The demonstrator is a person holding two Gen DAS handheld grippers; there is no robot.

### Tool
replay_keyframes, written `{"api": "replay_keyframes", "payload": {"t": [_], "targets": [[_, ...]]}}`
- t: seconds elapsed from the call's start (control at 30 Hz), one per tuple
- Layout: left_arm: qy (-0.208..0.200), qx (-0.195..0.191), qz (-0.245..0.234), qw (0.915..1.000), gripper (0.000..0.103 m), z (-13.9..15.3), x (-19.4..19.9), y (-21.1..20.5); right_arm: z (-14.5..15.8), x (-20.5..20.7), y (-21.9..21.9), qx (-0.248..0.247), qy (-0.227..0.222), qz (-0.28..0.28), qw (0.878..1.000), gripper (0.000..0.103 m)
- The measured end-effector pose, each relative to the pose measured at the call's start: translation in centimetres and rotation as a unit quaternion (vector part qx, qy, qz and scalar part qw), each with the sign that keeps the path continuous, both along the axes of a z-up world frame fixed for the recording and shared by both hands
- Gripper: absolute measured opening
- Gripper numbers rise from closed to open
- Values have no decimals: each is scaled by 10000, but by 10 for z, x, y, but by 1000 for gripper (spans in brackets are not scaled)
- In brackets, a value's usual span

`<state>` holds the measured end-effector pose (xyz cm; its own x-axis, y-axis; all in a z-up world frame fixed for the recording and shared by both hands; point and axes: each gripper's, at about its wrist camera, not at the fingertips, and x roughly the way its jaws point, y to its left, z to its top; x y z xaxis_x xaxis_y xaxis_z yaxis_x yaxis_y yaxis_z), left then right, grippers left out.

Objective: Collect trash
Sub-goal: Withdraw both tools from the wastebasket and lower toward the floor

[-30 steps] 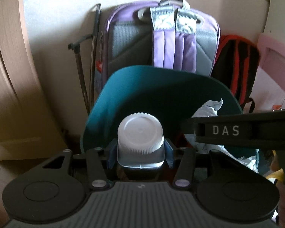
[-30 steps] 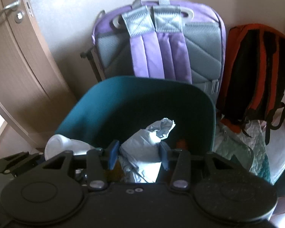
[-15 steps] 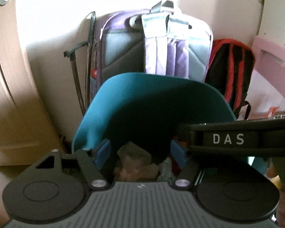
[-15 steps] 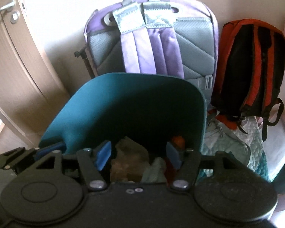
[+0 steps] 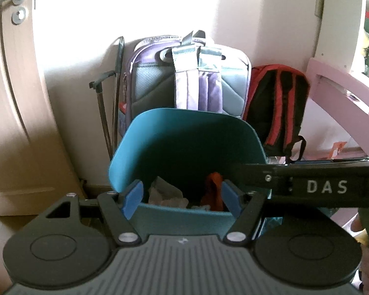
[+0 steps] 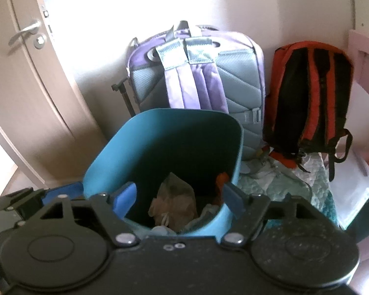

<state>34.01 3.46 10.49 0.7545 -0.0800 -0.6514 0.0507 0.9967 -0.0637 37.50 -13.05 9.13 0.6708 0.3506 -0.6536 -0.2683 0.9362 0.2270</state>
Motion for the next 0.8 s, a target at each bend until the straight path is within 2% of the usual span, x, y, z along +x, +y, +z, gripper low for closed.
{"api": "replay_keyframes", "payload": {"t": [0.4,0.7,0.8], "targets": [[-25,-60,-97,9999,70,9,-75,-7,22,-82,-29,121,-168,54,9998,87],[93,-115,-191,9997,70,-7,-121,-9,7,-137,-39,194,-199,323,9991,96],[190,-201,-186,9994,78,-20,-133,-9,-2,-151,-44,323,-182,351,9987,97]]}}
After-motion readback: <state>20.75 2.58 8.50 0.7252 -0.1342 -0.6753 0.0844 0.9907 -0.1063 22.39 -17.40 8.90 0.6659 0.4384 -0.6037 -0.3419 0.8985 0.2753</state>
